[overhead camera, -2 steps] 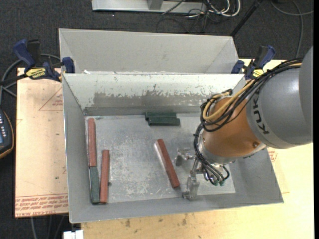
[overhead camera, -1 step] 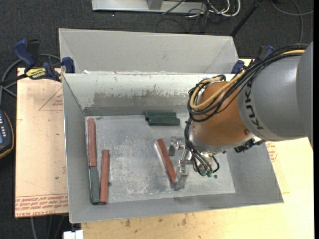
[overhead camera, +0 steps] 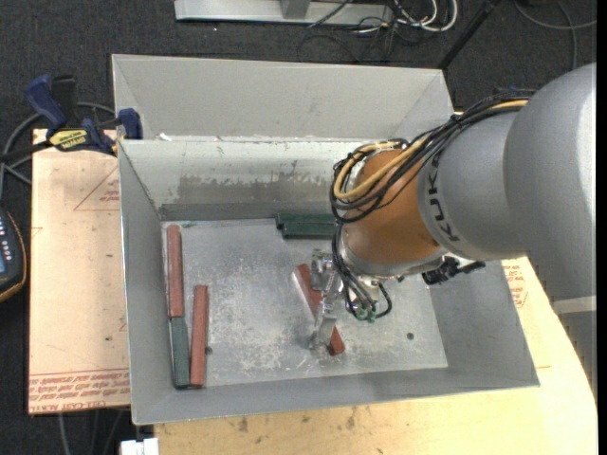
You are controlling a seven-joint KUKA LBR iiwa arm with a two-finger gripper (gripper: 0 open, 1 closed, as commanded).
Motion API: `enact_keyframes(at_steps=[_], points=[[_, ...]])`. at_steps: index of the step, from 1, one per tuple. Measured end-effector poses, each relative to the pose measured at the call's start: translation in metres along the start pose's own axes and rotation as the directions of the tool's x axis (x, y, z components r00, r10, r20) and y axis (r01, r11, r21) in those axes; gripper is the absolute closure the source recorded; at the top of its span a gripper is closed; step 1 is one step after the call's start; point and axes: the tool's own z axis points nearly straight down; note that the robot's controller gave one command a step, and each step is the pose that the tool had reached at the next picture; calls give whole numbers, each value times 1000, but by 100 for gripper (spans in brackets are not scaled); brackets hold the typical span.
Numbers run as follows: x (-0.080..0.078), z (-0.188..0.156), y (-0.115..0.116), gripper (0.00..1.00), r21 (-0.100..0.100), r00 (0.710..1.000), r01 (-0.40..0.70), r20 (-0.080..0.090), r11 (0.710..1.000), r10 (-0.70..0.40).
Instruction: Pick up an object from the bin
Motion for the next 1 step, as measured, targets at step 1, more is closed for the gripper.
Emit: enact_keyframes(at_steps=[1], points=[[0, -3, 1, 100, -2, 1000, -1, 0, 1000, 1]])
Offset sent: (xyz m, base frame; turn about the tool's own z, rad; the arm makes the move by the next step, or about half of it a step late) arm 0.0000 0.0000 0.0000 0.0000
